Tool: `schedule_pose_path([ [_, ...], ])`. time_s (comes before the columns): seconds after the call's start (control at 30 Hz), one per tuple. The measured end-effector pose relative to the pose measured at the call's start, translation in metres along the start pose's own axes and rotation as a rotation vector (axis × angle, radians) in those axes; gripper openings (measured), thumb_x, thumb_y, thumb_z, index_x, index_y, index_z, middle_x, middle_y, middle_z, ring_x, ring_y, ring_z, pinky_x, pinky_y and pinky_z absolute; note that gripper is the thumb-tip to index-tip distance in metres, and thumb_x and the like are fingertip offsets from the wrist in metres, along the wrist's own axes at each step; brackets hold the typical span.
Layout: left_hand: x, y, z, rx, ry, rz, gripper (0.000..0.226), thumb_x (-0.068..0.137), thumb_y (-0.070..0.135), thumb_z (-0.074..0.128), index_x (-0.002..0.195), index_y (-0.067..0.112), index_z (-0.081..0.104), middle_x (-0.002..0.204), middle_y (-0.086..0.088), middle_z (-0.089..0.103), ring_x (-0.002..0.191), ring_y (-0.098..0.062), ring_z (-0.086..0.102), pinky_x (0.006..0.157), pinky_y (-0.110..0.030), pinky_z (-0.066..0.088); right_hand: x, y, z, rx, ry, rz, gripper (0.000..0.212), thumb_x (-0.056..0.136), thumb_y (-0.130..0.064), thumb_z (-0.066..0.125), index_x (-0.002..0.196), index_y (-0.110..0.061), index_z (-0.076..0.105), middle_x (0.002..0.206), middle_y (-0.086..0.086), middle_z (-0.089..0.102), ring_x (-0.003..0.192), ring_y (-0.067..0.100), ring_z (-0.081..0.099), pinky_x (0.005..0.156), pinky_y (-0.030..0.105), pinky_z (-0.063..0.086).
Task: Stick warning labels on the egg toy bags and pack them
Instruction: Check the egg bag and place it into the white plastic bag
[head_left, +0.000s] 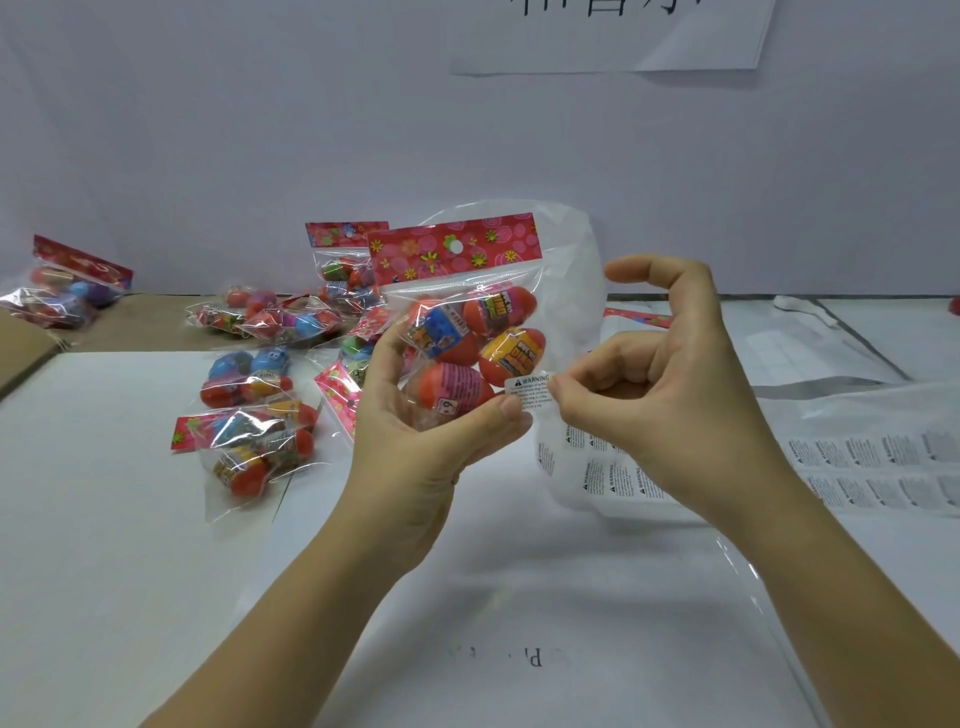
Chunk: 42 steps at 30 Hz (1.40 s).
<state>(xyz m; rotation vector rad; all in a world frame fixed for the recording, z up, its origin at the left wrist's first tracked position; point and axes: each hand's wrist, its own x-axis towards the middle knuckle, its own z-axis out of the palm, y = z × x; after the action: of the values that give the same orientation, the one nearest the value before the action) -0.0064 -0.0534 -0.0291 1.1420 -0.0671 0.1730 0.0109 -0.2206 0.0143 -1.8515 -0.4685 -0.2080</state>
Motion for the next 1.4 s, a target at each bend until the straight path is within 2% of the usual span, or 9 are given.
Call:
schedule_pose_path([
  [0.2, 0.000, -0.001, -0.001, 0.001, 0.016, 0.005, 0.093, 0.057, -0.003, 0.080, 0.138, 0.027, 0.045, 0.119, -0.017, 0.068, 0.098, -0.034, 0.072, 0.070, -0.035, 0.060, -0.002, 0.001, 0.001, 0.018, 0.024, -0.001, 0.069, 0.072, -0.007, 0.078, 0.111, -0.044, 0.035, 0.068, -0.002, 0.071, 0.062, 0.014, 0.069, 0.073, 0.036, 0.060],
  [0.7, -0.001, -0.001, 0.000, 0.046, 0.038, 0.007, 0.093, 0.054, 0.002, 0.083, 0.137, 0.026, 0.046, 0.119, -0.014, 0.068, 0.100, -0.031, 0.071, 0.073, -0.036, 0.060, -0.006, 0.005, 0.009, -0.072, 0.137, -0.065, 0.070, 0.072, -0.012, 0.080, 0.116, -0.039, 0.033, 0.069, -0.013, 0.070, 0.061, 0.003, 0.067, 0.066, 0.009, 0.051],
  [0.8, -0.001, -0.002, 0.000, 0.046, 0.054, 0.003, 0.087, 0.052, 0.003, 0.083, 0.128, 0.032, 0.052, 0.115, -0.011, 0.070, 0.100, -0.031, 0.071, 0.072, -0.035, 0.060, -0.007, 0.007, 0.012, -0.179, 0.213, -0.085, 0.073, 0.071, -0.017, 0.084, 0.116, -0.040, 0.031, 0.069, -0.012, 0.069, 0.060, 0.000, 0.065, 0.062, 0.005, 0.048],
  [0.9, 0.000, -0.001, 0.000, 0.011, 0.089, 0.010, 0.081, 0.053, 0.001, 0.081, 0.122, 0.033, 0.053, 0.109, -0.010, 0.073, 0.095, -0.029, 0.073, 0.069, -0.032, 0.060, -0.005, 0.010, 0.012, -0.284, 0.308, -0.129, 0.074, 0.070, -0.024, 0.085, 0.119, -0.041, 0.031, 0.064, -0.007, 0.064, 0.062, 0.001, 0.063, 0.065, 0.008, 0.049],
  [1.0, 0.002, 0.004, -0.001, -0.068, 0.105, 0.006, 0.081, 0.048, 0.006, 0.086, 0.118, 0.031, 0.055, 0.102, -0.007, 0.075, 0.091, -0.027, 0.074, 0.064, -0.030, 0.060, -0.001, 0.009, 0.008, -0.138, 0.318, -0.071, 0.054, 0.075, -0.036, 0.076, 0.111, -0.039, 0.037, 0.071, -0.011, 0.068, 0.061, 0.004, 0.066, 0.061, 0.016, 0.054],
  [1.1, 0.003, 0.007, -0.001, -0.092, 0.119, -0.005, 0.083, 0.048, 0.009, 0.089, 0.121, 0.028, 0.055, 0.102, -0.007, 0.075, 0.090, -0.027, 0.074, 0.061, -0.028, 0.059, 0.002, 0.009, 0.007, 0.060, 0.138, 0.156, 0.050, 0.064, -0.064, 0.073, 0.101, -0.039, 0.050, 0.075, -0.003, 0.070, 0.062, 0.015, 0.069, 0.060, 0.040, 0.060],
  [1.17, 0.002, 0.006, -0.001, -0.070, 0.117, -0.004, 0.083, 0.049, 0.014, 0.086, 0.124, 0.025, 0.054, 0.103, -0.010, 0.075, 0.087, -0.027, 0.075, 0.060, -0.028, 0.059, 0.002, 0.010, 0.011, 0.098, -0.016, 0.267, 0.056, 0.054, -0.071, 0.071, 0.097, -0.036, 0.058, 0.078, 0.000, 0.070, 0.065, 0.015, 0.070, 0.055, 0.035, 0.059],
  [1.27, 0.001, 0.004, -0.001, -0.050, 0.114, -0.015, 0.091, 0.050, 0.017, 0.085, 0.134, 0.021, 0.050, 0.108, -0.016, 0.073, 0.086, -0.031, 0.074, 0.061, -0.029, 0.059, 0.001, 0.011, 0.017, 0.160, -0.133, 0.300, 0.041, 0.065, -0.054, 0.071, 0.097, -0.028, 0.064, 0.077, -0.003, 0.073, 0.066, 0.014, 0.072, 0.052, 0.026, 0.057],
  [1.4, 0.002, 0.004, -0.002, -0.057, 0.107, -0.028, 0.094, 0.053, 0.007, 0.083, 0.138, 0.020, 0.046, 0.109, -0.017, 0.072, 0.090, -0.035, 0.073, 0.064, -0.031, 0.060, 0.003, 0.012, 0.015, 0.318, -0.174, 0.290, 0.014, 0.088, -0.020, 0.067, 0.101, -0.019, 0.066, 0.079, 0.003, 0.075, 0.069, 0.020, 0.072, 0.054, 0.027, 0.057],
])
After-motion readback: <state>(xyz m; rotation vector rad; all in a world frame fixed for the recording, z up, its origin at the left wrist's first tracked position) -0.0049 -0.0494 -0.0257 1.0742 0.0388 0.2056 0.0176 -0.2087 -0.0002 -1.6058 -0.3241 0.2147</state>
